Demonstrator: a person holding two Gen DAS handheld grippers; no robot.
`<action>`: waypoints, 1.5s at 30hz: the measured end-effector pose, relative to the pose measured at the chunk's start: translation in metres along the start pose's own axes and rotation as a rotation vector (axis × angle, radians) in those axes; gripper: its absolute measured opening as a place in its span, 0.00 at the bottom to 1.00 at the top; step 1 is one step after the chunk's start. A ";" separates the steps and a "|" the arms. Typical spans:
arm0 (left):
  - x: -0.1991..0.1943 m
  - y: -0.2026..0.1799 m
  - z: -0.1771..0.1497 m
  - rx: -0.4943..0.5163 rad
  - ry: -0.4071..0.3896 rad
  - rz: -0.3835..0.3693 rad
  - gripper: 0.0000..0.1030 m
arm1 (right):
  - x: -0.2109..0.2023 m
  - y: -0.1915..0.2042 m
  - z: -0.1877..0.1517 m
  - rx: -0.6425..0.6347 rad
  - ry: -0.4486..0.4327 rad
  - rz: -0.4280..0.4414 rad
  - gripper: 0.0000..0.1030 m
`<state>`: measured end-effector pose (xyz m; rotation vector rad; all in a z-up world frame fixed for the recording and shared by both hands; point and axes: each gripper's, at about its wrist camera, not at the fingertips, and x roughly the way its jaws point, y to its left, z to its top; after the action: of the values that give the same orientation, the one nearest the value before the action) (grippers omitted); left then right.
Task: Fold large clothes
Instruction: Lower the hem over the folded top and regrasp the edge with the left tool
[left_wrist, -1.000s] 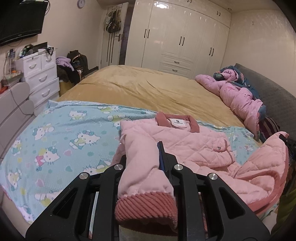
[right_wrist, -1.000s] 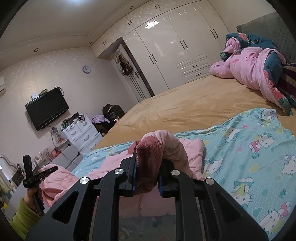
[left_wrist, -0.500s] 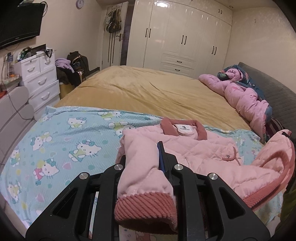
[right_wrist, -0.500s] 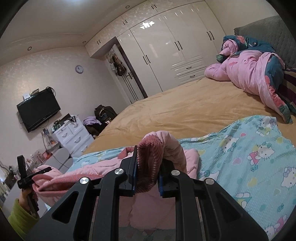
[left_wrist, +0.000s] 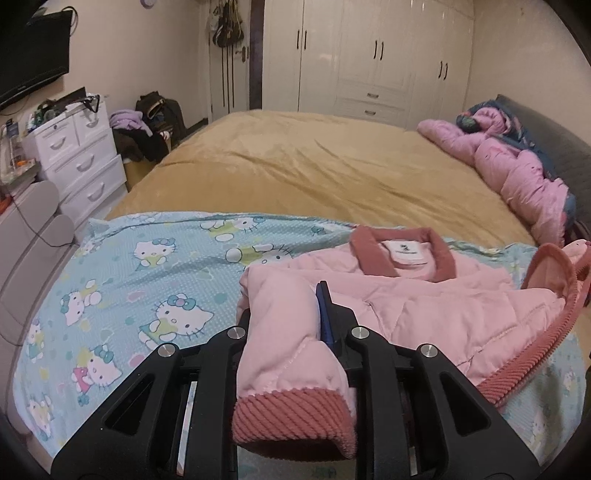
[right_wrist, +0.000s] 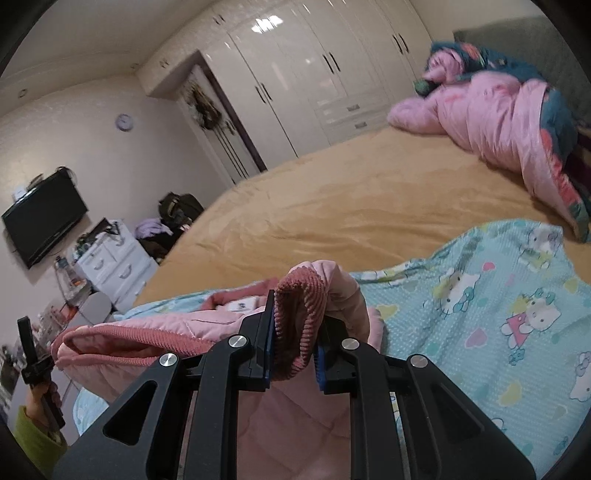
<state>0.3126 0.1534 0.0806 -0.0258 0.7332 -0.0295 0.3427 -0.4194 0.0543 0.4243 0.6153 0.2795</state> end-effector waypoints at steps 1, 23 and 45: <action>0.006 -0.001 0.002 0.002 0.010 0.004 0.14 | 0.009 -0.002 0.001 0.000 0.013 -0.006 0.15; 0.107 0.000 -0.001 -0.020 0.135 0.031 0.15 | 0.044 0.009 -0.003 0.096 -0.074 0.140 0.89; 0.063 0.023 -0.001 -0.068 -0.073 0.061 0.91 | 0.103 0.055 -0.069 -0.225 0.142 -0.104 0.96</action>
<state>0.3589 0.1742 0.0371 -0.0687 0.6618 0.0541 0.3740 -0.3123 -0.0224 0.1563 0.7341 0.2774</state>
